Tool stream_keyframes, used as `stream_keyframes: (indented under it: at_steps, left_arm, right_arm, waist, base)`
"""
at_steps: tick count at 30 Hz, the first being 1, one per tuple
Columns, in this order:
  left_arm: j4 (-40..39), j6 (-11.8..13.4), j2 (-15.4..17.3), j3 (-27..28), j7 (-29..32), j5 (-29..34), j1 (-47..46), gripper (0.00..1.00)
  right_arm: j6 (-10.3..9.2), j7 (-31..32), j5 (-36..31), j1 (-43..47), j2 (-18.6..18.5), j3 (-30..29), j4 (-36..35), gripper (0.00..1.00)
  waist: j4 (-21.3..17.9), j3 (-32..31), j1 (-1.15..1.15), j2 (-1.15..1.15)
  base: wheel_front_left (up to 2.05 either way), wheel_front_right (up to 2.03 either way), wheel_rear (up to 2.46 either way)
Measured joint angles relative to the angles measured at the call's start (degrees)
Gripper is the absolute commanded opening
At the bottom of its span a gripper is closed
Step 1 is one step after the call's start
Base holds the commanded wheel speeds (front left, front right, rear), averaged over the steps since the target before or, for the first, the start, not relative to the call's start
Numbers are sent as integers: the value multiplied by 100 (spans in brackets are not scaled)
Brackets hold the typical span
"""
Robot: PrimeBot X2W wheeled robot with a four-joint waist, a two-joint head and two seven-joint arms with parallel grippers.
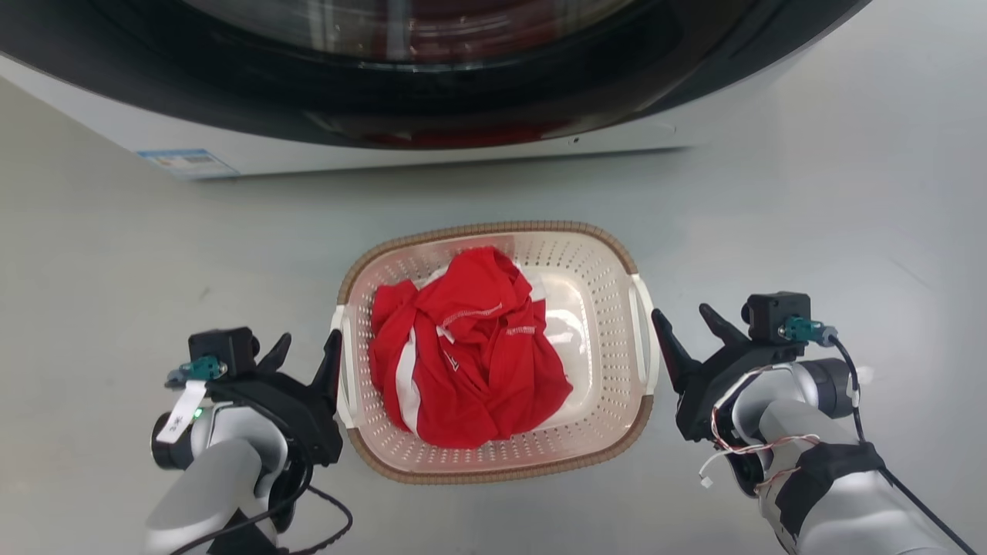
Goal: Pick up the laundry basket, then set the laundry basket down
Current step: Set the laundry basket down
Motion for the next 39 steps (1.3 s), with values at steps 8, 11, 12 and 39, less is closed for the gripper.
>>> stream_keyframes:
  at_steps: [8,11,12,39]
  left_arm:
    - [-143,0,45,32,-136,52,374,100]
    - [-248,0,52,31,-147,103,517,100]
    - [-300,3,55,36,-148,114,565,100]
    - [-3103,1069,586,564,-149,1087,2365,100]
  right_arm:
    - [1,-172,32,344,-20,-48,-165,100]
    - [1,-197,56,510,-58,-86,-252,100]
    - [1,-199,55,563,-74,-88,-286,100]
    - [-475,-247,-222,1967,-586,-571,-2243,100]
  waist:
    - [-27,-578,0,0]
    - [-33,-830,0,0]
    - [-34,-913,0,0]
    - [-24,-2695,0,0]
  base:
    - [0,0,0]
    - [0,0,0]
    - [0,0,0]
    - [0,0,0]
